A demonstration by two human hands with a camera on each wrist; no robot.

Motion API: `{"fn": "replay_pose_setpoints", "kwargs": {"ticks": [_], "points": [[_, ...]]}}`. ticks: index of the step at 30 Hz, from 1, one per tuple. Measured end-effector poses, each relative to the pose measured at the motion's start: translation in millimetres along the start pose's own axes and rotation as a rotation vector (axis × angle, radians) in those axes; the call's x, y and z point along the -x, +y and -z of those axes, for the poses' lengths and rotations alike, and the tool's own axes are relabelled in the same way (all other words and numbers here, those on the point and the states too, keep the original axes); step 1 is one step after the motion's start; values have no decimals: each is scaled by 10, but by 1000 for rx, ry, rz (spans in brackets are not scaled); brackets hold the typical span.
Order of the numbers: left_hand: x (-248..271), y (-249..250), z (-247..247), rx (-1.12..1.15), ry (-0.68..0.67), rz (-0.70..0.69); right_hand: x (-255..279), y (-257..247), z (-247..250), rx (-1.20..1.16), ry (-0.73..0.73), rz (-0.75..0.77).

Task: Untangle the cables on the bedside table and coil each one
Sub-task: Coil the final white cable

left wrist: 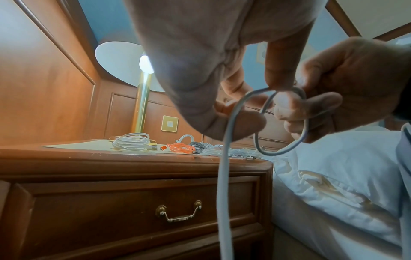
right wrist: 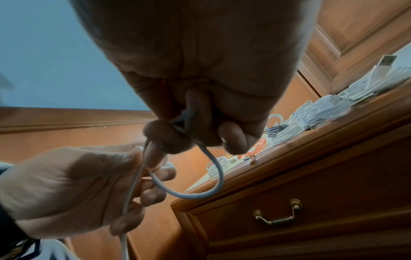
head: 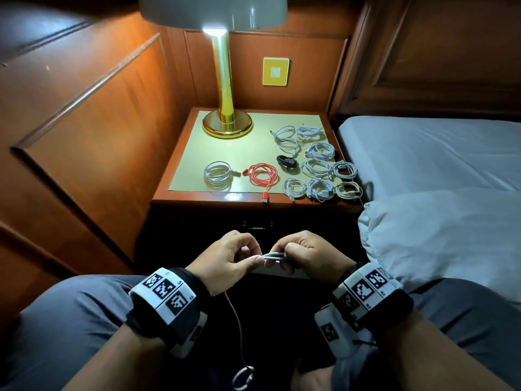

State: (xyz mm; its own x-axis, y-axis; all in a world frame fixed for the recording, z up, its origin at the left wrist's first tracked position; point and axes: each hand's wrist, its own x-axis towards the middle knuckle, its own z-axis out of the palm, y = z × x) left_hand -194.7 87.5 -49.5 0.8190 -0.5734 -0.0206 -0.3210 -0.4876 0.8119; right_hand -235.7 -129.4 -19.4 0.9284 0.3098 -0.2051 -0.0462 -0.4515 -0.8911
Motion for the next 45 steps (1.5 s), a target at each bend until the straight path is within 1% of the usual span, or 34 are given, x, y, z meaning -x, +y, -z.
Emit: {"fn": "replay_pose_setpoints", "kwargs": {"ticks": [4,7,10,12,14,15,17,18,19,21,23,26,29,31,34,37,39,41,43,45], "points": [[15,-27,-12,65,-65,-12,-1,-24,-5,20,14,-18],[17,-37,-20,89,-99,24,4,-11,25,65,96,-34],[-1,-29,-17,66,-30,66,6,27,30,63,212,-15],[-18,-27,-26,57,69,97,11,25,23,2,234,-19],[-33,-25,-56,95,172,132,16,7,8,-92,197,-62],[-33,-21,-79,128,208,138,25,-7,-3,-162,145,-107],[-23,-17,-139,174,262,141,56,-34,-48,-337,-24,-172],[-17,-15,-162,185,286,141,66,-32,-71,-404,-105,-166],[-12,-4,-174,204,308,134,74,-21,-83,-444,-150,-141],[-9,26,-178,262,341,106,77,5,-58,-448,-160,-92],[-10,66,-171,333,356,86,64,34,-16,-400,-116,-91],[-1,117,-164,499,336,114,61,-7,-12,-270,-5,-104],[8,149,-170,604,293,145,45,9,-97,67,157,-50],[15,180,-183,646,272,140,6,60,-133,207,249,-6],[20,228,-194,661,264,123,-36,78,-133,173,274,1],[11,211,-159,582,307,113,-43,62,-102,186,309,-24],[6,185,-121,500,350,102,-29,46,-86,158,292,-30],[4,180,-94,444,376,63,-21,29,-83,90,252,-41],[11,208,-87,450,398,18,-25,10,-95,-1,220,-73],[12,225,-90,469,407,-19,-42,-2,-109,-232,180,-127]]}}
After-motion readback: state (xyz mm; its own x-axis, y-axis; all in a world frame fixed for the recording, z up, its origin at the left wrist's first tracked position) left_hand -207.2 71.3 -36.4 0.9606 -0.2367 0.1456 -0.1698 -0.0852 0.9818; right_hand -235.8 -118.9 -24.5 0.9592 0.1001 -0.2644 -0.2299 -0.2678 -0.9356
